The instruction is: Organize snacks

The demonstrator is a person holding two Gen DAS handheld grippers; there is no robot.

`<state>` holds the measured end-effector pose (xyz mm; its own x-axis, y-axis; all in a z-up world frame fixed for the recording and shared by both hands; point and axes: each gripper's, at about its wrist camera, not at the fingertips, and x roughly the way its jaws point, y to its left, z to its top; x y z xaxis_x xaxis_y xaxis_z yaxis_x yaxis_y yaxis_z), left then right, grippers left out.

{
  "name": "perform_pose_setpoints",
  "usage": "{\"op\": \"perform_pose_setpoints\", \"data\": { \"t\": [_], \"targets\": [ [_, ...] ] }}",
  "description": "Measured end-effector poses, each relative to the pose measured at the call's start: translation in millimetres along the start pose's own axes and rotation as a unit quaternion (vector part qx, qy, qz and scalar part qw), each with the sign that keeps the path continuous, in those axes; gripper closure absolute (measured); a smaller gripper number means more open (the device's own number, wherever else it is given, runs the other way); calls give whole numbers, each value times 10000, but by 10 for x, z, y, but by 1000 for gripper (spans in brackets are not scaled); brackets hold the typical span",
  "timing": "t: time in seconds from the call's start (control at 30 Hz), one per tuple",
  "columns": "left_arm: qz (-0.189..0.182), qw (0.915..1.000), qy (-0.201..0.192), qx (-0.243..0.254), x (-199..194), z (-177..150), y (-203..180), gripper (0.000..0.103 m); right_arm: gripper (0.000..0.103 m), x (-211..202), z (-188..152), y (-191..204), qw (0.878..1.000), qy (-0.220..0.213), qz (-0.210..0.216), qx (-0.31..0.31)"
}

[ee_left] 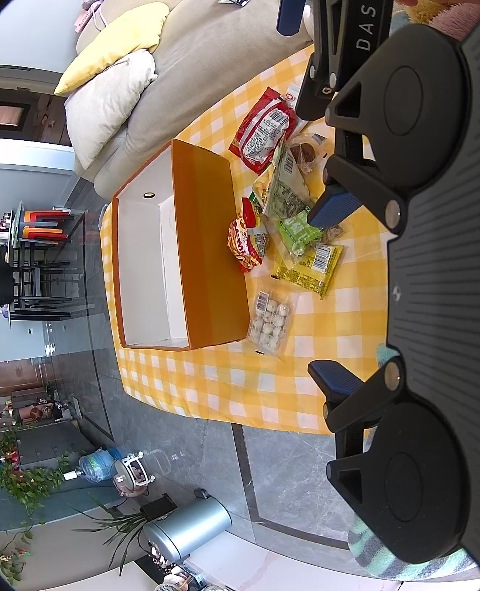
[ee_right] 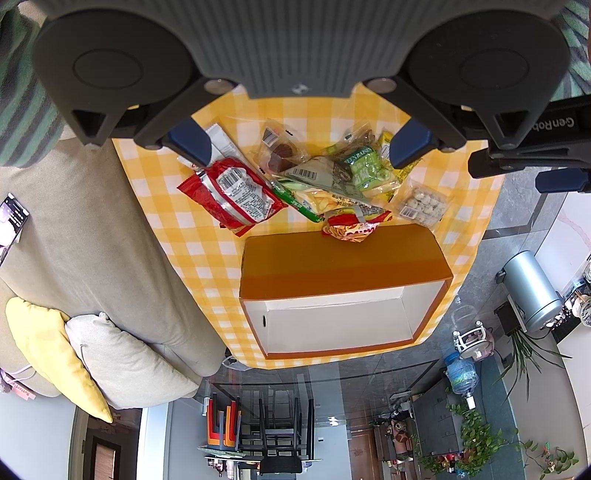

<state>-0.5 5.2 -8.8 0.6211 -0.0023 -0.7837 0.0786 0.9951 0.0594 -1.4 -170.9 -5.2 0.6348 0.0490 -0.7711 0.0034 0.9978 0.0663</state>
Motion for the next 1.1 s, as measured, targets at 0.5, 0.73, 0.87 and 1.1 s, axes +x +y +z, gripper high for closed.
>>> {"op": "perform_pose_setpoints", "data": {
  "t": [0.5, 0.73, 0.87, 1.1],
  "targets": [
    [-3, 10000, 1, 0, 1, 2, 1, 8, 4, 1, -1, -1, 10000, 1, 0, -2],
    [-9, 10000, 2, 7, 6, 0, 0, 8, 4, 11, -11, 10, 10000, 13, -4, -3],
    [26, 9999, -78, 144, 30, -6, 34, 8, 4, 43, -1, 17, 10000, 23, 7, -3],
    [-189, 9997, 14, 160, 154, 145, 56, 27, 18, 260, 83, -54, 9993, 210, 297, 114]
  ]
}}
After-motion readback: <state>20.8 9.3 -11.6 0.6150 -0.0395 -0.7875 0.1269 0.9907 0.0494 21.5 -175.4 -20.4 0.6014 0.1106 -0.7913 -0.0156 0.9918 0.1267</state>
